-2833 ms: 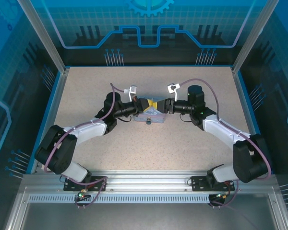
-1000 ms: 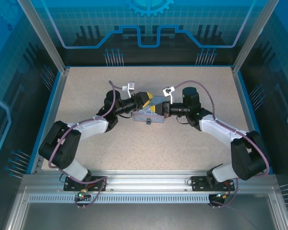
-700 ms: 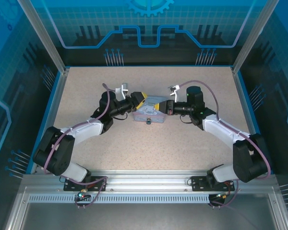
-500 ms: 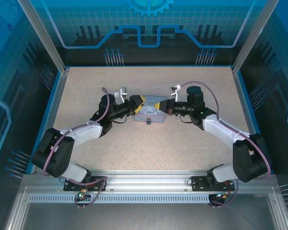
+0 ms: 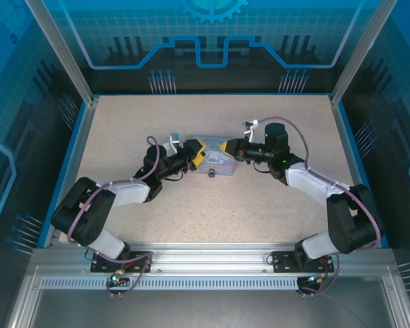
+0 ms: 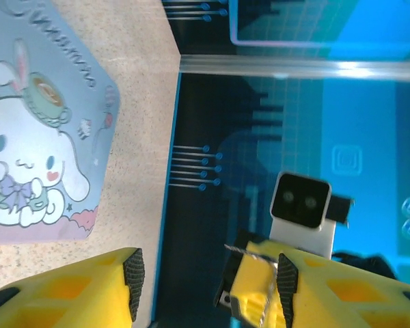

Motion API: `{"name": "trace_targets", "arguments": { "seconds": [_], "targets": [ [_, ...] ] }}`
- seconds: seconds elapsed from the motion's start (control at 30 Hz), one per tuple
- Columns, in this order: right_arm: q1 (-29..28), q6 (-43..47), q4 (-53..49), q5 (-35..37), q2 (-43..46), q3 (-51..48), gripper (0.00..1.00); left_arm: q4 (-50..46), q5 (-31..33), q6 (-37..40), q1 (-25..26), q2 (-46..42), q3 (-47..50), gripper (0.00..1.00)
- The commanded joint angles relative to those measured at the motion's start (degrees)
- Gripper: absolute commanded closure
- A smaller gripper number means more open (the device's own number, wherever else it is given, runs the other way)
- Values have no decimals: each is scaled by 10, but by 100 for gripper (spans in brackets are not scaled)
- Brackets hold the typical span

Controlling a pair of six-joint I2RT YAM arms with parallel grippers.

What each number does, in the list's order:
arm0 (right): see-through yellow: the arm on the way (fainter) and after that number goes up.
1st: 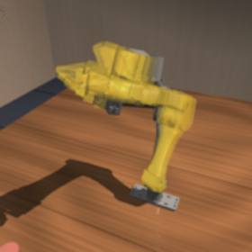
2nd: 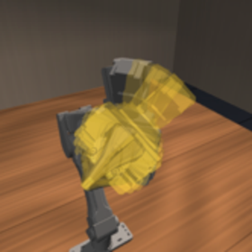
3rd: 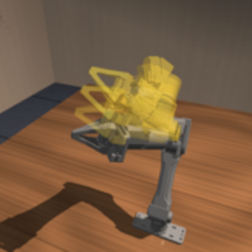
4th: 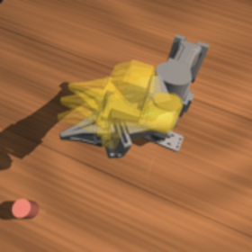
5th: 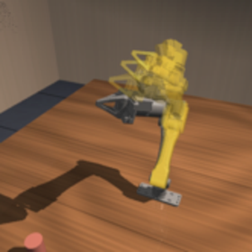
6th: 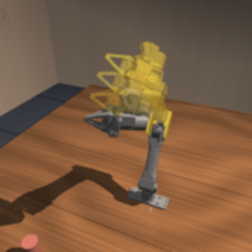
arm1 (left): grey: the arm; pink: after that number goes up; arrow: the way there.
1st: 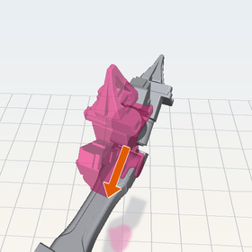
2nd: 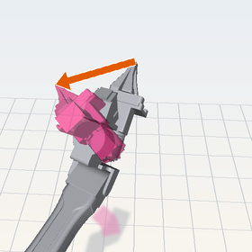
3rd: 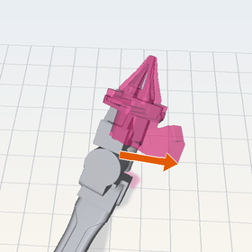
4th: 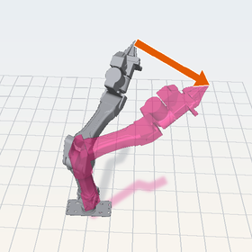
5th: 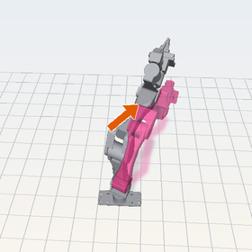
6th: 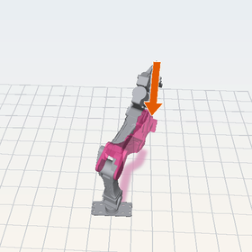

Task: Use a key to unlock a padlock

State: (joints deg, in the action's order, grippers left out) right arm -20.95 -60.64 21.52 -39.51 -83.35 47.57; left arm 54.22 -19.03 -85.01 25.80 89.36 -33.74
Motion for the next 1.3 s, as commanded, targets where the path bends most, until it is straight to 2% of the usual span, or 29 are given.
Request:
{"name": "trace_targets", "arguments": {
  "seconds": [0.0,0.17,0.4,0.97,1.13,1.27],
  "targets": [
    [-5,35,16,-20,5,7,100,91,55,-155,11,33,12,44],
    [-7,67,11,-32,-1,19,100,114,78,-238,36,59,-1,44],
    [-16,99,5,-39,-33,45,100,121,114,-294,66,72,-8,42],
    [-34,84,54,-35,-83,31,100,186,128,-324,74,123,-34,43],
    [-37,86,55,-36,-93,15,100,190,128,-323,74,124,-38,45],
    [-38,86,60,-36,-96,6,100,192,129,-322,73,124,-39,52]
  ]
}}
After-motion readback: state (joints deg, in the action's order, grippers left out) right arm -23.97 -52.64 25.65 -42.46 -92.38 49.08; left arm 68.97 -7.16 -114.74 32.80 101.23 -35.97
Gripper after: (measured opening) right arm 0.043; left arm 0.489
